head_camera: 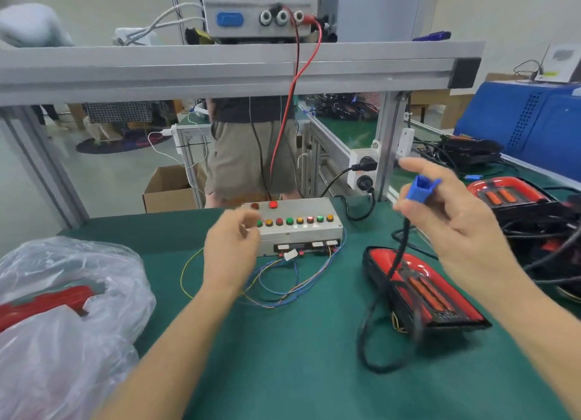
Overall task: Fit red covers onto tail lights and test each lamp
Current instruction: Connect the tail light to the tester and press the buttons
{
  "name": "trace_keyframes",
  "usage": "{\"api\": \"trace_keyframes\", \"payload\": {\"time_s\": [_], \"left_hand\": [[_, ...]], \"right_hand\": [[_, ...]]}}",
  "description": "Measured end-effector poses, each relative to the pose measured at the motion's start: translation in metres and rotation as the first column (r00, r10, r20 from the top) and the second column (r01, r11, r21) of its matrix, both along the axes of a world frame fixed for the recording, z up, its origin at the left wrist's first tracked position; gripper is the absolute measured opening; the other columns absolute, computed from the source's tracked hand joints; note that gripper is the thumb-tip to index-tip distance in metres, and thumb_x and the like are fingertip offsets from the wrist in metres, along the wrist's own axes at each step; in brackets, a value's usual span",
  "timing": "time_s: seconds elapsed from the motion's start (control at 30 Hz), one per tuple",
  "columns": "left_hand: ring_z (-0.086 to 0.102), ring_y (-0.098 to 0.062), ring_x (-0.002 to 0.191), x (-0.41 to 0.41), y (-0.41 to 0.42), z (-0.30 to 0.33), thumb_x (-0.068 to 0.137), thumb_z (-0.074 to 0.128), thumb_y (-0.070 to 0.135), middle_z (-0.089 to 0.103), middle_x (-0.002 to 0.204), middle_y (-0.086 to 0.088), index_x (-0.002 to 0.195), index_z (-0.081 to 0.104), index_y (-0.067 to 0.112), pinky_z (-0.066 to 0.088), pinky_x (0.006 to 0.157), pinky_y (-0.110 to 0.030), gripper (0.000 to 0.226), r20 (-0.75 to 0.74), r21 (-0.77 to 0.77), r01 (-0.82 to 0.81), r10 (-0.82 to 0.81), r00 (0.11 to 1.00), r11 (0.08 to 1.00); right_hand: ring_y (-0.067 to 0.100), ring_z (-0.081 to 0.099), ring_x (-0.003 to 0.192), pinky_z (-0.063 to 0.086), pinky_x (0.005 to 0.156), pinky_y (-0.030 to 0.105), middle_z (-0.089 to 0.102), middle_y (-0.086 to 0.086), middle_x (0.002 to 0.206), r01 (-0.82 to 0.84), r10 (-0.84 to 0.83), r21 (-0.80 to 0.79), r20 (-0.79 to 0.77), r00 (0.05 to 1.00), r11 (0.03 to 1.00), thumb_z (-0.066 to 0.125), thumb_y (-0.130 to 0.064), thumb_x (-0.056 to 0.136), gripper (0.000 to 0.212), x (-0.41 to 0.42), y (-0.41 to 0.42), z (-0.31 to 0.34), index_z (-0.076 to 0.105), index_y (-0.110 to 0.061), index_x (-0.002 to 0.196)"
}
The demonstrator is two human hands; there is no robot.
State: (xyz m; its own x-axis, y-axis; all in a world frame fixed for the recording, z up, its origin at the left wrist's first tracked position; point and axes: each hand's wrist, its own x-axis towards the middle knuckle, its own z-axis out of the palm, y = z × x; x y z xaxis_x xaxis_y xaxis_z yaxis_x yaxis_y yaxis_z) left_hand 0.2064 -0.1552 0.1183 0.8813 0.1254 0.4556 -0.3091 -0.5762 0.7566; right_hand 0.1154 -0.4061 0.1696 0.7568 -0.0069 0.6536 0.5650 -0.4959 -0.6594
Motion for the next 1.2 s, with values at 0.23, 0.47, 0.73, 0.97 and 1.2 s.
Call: {"api": "trace_keyframes", "payload": {"time_s": [0.23, 0.47, 0.73, 0.97, 1.2], "left_hand": [[0.058, -0.029, 0.105, 0.032, -0.022, -0.051, 0.093, 0.047, 0.015, 0.066, 0.114, -0.007, 0.115, 0.063, 0.018, 0.050, 0.081, -0.035, 0.027, -0.313, 0.579, 0.170, 0.025, 0.949, 0.798], [0.057, -0.032, 0.092, 0.030, -0.026, -0.059, 0.089, 0.053, 0.013, 0.066, 0.094, -0.009, 0.084, 0.059, 0.014, 0.035, 0.064, -0.032, 0.009, -0.187, 0.566, 0.125, -0.021, 0.982, 0.815], [0.048, -0.010, 0.066, 0.010, 0.000, -0.012, 0.074, 0.047, 0.002, 0.064, 0.074, 0.010, 0.079, 0.077, 0.023, 0.036, 0.065, -0.016, 0.037, -0.112, -0.426, 0.406, -0.493, 0.863, 0.808], [0.050, 0.004, 0.055, -0.006, 0.005, 0.009, 0.090, 0.058, 0.000, 0.061, 0.061, 0.015, 0.099, 0.068, 0.011, 0.038, 0.059, -0.006, 0.018, -0.029, -0.500, 0.461, -0.547, 0.837, 0.733], [0.060, 0.000, 0.066, -0.005, 0.009, 0.009, 0.082, 0.066, -0.002, 0.071, 0.077, 0.005, 0.088, 0.072, 0.009, 0.045, 0.067, -0.010, 0.014, -0.015, -0.530, 0.401, -0.481, 0.876, 0.747]], "right_hand": [[0.007, 0.068, 0.078, 0.051, 0.078, 0.019, 0.061, 0.004, 0.094, 0.074, -0.088, 0.303, 0.032, 0.996, 0.950, 0.053, -0.004, 0.097, 0.039, 0.038, 0.009, -0.012, 0.055, -0.039, 0.113], [0.004, 0.049, 0.079, 0.036, 0.079, 0.003, 0.056, 0.006, 0.096, 0.002, -0.001, 0.013, -0.073, 0.997, 1.000, 0.056, 0.001, 0.093, 0.048, 0.051, 0.040, -0.028, 0.056, -0.036, 0.124], [-0.001, 0.050, 0.082, 0.034, 0.079, 0.002, 0.054, 0.007, 0.094, -0.062, 0.078, 0.082, -0.207, 0.975, 0.995, 0.049, -0.006, 0.099, 0.037, 0.068, 0.054, -0.035, 0.060, -0.028, 0.127], [0.004, 0.052, 0.068, 0.043, 0.069, 0.013, 0.064, -0.003, 0.078, -0.092, 0.122, 0.125, -0.258, 0.958, 0.988, 0.066, -0.007, 0.089, 0.027, 0.071, 0.064, -0.040, 0.064, -0.033, 0.085], [0.005, 0.053, 0.063, 0.040, 0.062, 0.018, 0.070, -0.014, 0.067, -0.173, 0.204, 0.119, -0.344, 0.916, 0.978, 0.063, -0.013, 0.092, 0.019, 0.072, 0.071, -0.038, 0.070, -0.030, 0.088]]}}
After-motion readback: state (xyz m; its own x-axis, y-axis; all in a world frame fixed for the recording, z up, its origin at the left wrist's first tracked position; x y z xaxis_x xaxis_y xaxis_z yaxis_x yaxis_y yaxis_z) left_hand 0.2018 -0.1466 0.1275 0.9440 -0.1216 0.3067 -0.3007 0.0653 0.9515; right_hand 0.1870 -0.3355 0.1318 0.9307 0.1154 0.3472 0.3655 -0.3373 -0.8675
